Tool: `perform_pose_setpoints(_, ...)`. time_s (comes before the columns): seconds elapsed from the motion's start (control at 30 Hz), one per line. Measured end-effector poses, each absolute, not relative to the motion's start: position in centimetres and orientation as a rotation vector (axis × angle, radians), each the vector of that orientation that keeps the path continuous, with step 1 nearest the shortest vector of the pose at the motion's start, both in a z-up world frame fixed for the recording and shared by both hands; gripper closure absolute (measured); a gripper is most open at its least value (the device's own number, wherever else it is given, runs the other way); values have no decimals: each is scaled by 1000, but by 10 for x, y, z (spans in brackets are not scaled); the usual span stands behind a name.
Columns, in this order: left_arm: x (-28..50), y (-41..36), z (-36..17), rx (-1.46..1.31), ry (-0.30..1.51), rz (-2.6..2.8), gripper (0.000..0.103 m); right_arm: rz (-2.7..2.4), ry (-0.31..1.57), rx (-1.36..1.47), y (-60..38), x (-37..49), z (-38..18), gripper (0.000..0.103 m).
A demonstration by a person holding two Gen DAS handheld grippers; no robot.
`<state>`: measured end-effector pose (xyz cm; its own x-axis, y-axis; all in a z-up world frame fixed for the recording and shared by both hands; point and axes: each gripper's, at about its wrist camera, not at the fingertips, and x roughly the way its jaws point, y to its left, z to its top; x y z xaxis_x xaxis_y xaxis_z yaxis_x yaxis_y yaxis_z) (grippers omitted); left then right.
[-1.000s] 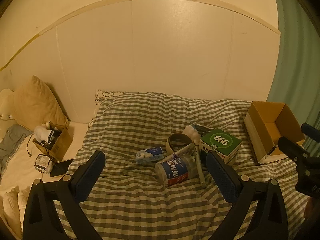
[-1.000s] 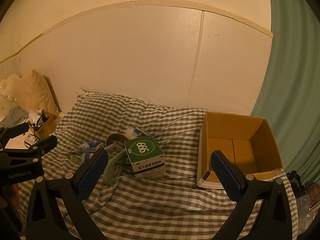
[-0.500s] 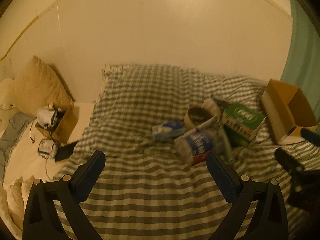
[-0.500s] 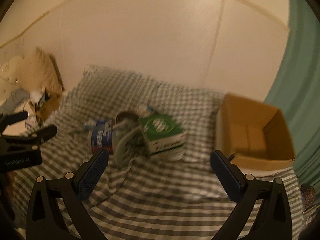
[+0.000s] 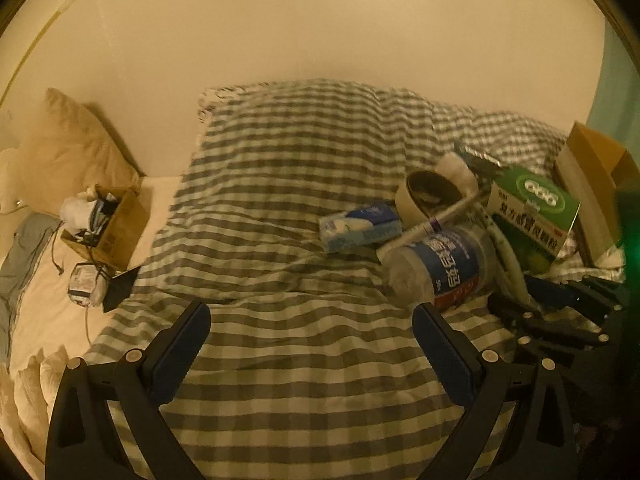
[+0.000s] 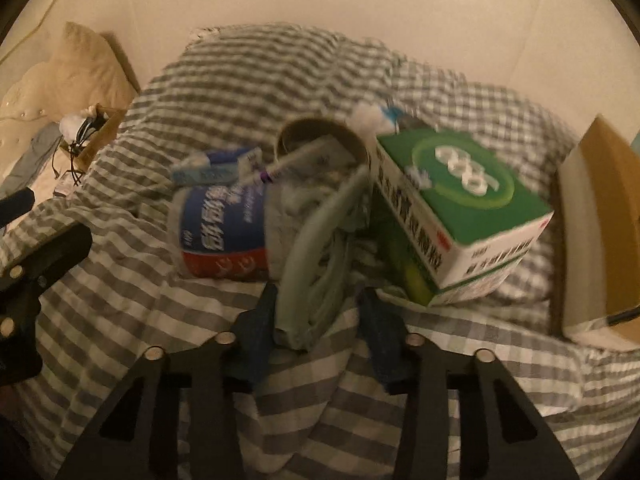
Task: Organize objects
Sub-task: 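Grasp the clear blue-labelled bottle with the left tool while the right tool grasps the cable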
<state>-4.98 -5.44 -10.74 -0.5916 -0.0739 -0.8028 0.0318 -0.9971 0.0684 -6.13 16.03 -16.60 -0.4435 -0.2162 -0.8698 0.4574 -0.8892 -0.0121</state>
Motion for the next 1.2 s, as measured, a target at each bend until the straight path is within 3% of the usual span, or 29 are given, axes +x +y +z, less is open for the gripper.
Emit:
perform_pose_setpoints(0.13, -58, -40, -118, 1452, -77, -2750, 0, -2361, 274, 1324, 170, -57, -158, 88)
perform_pose_setpoints(0.2, -59, -32, -119, 1465, -84, -2759, 0, -2382, 225, 1273, 180, -53, -146, 93)
perform_pose_setpoints(0.33, -66, -11, -120, 1487, -85, -2775, 0, -2417, 187, 1178, 199, -48, -115, 93)
perform_pose_setpoints(0.57, -88, 24, -121, 1481, 70, -2816, 0, -2540, 139, 1046, 233, -47, -65, 93)
perform_pose_setpoints(0.8, -110, 45, -144, 1510, -12, -2747, 0, -2535, 116, 1055, 243, -52, -69, 93)
perform_pose_setpoints(1.2, -118, 20, -167, 1581, 210, -2731, 5, -2518, 153, 1099, 238, -63, -91, 93)
